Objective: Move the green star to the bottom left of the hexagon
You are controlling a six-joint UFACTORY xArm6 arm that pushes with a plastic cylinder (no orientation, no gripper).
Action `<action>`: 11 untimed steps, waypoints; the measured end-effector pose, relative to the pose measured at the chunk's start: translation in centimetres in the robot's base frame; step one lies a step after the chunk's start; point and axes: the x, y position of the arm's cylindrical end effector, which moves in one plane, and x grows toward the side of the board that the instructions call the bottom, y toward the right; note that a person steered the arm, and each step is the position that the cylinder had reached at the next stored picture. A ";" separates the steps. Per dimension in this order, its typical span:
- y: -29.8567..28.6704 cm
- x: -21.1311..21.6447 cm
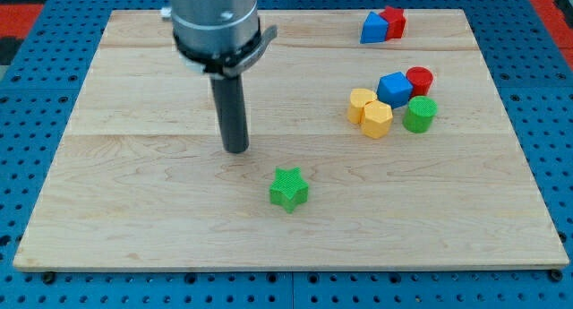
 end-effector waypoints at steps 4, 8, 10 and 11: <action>3.2 8.9; 8.7 -0.6; 11.2 1.2; 12.6 2.7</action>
